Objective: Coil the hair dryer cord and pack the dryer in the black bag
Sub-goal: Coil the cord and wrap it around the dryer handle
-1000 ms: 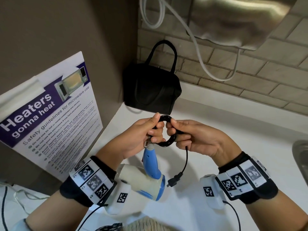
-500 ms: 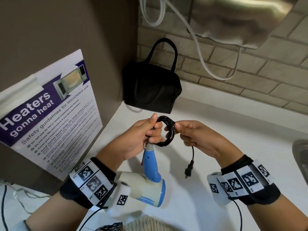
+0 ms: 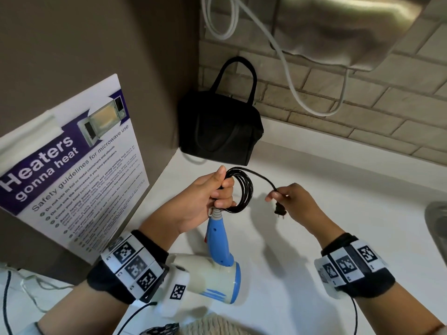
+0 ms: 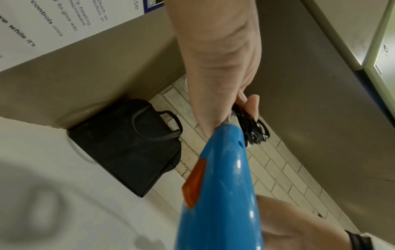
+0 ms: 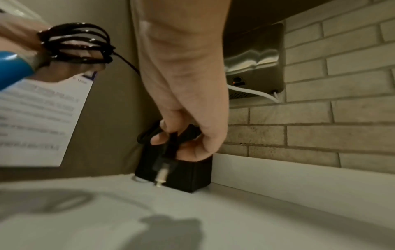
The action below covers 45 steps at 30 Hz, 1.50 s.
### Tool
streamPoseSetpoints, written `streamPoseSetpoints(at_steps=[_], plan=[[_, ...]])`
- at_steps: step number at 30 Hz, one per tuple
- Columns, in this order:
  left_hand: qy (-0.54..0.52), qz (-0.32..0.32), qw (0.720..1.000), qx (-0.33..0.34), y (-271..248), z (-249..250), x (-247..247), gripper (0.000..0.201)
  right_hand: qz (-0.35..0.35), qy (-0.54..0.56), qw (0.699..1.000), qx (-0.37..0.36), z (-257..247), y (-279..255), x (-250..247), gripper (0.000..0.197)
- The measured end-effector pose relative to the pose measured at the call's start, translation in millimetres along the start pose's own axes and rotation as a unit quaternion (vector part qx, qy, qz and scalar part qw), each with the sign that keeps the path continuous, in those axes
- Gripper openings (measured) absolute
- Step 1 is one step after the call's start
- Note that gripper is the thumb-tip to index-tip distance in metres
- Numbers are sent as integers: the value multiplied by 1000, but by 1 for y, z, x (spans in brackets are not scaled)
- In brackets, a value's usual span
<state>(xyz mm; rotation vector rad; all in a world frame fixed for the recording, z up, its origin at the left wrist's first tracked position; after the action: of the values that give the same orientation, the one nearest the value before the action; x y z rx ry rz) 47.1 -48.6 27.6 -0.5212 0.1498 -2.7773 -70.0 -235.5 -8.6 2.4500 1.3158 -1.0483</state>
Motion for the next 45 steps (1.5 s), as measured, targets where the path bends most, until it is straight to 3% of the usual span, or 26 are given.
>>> streamPoseSetpoints(at_steps=[2,4,7,9,17,24,31,36,39,43,45], plan=[[1,-1,1000,5,1,0,1,36,9,191,981,28,-7,1,3,22],[-2,-1,1000,8,1,0,0,36,-22,383,922,56,-20,0,12,20],[-16,9,1000,8,5,-1,-3,38,-60,506,858,73,-40,1,25,19],[-15,19,1000,6,7,-2,-6,39,-82,532,840,70,-49,2,32,19],[6,14,1000,4,9,0,0,38,-71,499,860,81,-48,4,32,21],[11,9,1000,1,11,-1,11,35,-52,455,879,132,-48,9,35,21],[38,27,999,-6,11,0,12,34,-100,480,857,156,-57,10,43,19],[36,29,999,-7,12,-1,8,35,-37,463,870,169,-56,11,40,23],[46,29,998,-10,11,-1,8,36,-36,491,850,184,-56,7,39,35],[57,49,997,3,10,0,9,37,-50,509,836,198,-62,2,45,18],[60,74,995,8,10,0,8,37,-72,523,828,190,-68,-1,47,21]])
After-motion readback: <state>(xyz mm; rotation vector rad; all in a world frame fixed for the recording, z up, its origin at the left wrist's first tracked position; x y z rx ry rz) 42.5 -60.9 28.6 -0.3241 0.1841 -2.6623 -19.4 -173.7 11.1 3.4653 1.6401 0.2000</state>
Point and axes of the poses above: each hand's wrist, its own y-axis towards the middle knuckle, its own x-axis out of the palm, z = x × y, the point moved 5 cm from there along y, towards the middle knuckle, and after that the axes turned 6 degrees about y, right-handed, at the moved point
